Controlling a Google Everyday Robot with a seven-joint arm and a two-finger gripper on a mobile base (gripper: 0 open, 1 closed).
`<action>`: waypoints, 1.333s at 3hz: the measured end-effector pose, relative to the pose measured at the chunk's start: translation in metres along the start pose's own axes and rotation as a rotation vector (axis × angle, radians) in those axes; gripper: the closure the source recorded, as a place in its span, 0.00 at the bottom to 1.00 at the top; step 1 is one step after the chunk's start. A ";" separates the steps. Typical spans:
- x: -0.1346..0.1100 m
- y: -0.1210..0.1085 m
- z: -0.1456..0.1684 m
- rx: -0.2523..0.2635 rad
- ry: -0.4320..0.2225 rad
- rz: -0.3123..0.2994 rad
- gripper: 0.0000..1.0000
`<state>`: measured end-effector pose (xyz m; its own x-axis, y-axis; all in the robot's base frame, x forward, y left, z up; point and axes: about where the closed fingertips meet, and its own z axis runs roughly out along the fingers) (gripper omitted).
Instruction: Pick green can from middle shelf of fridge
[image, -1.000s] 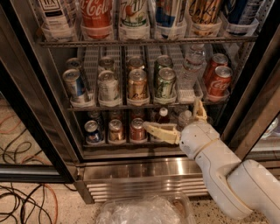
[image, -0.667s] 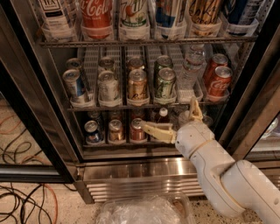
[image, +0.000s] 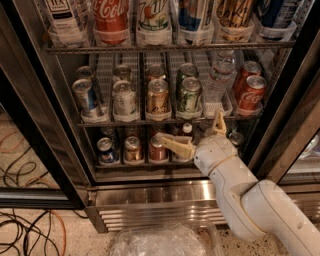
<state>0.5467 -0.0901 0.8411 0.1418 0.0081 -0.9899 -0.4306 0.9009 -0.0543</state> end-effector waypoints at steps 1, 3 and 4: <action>0.003 -0.008 0.006 0.038 -0.005 0.001 0.00; 0.007 -0.040 0.018 0.111 -0.017 0.009 0.00; 0.007 -0.040 0.018 0.111 -0.017 0.009 0.00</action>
Offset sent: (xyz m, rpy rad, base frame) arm 0.0285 -0.0257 -0.0066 0.0372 -0.0016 -0.1208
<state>0.5809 -0.1188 0.8385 0.1537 0.0225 -0.9879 -0.3307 0.9433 -0.0300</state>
